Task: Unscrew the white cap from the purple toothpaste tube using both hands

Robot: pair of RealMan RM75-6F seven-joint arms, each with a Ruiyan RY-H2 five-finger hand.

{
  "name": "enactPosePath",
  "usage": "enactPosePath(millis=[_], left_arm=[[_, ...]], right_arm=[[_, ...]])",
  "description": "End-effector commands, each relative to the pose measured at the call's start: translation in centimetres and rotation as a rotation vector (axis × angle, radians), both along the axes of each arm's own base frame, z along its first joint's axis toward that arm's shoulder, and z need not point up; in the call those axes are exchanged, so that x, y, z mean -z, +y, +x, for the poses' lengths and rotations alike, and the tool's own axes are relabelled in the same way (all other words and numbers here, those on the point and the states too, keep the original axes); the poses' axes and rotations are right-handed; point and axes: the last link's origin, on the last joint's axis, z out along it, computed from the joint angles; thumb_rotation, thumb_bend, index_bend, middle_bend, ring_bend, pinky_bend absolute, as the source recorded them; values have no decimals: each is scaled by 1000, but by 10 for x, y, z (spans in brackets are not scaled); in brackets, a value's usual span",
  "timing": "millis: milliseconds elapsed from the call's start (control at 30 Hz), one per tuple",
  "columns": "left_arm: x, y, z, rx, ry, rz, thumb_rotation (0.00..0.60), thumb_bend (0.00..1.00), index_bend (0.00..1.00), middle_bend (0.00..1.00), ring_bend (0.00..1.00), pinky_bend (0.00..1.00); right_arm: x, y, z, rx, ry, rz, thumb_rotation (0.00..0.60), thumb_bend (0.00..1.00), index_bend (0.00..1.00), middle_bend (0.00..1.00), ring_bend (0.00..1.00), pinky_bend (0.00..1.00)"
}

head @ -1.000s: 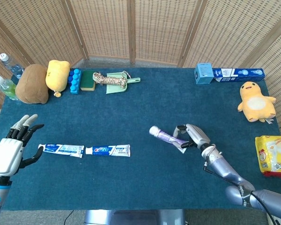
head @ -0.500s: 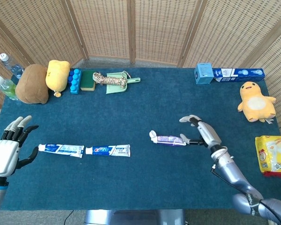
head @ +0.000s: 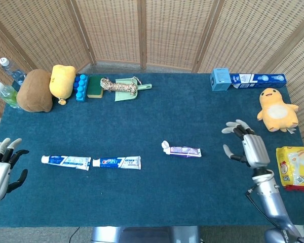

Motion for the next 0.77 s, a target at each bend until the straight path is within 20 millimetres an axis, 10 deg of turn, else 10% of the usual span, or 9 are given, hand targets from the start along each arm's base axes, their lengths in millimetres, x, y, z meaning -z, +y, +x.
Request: enactPosePath(millis=[33, 767], left_arm=[[1, -5, -3, -21, -5, -1, 600, 361, 277, 159, 34, 77], [6, -17, 9, 13, 1, -4, 600, 361, 299, 194, 78, 92]], right_arm=[[-13, 27, -12, 12, 166, -103, 600, 388, 390, 287, 139, 239], [-28, 75, -31, 90, 221, -111, 600, 341, 417, 307, 148, 239]])
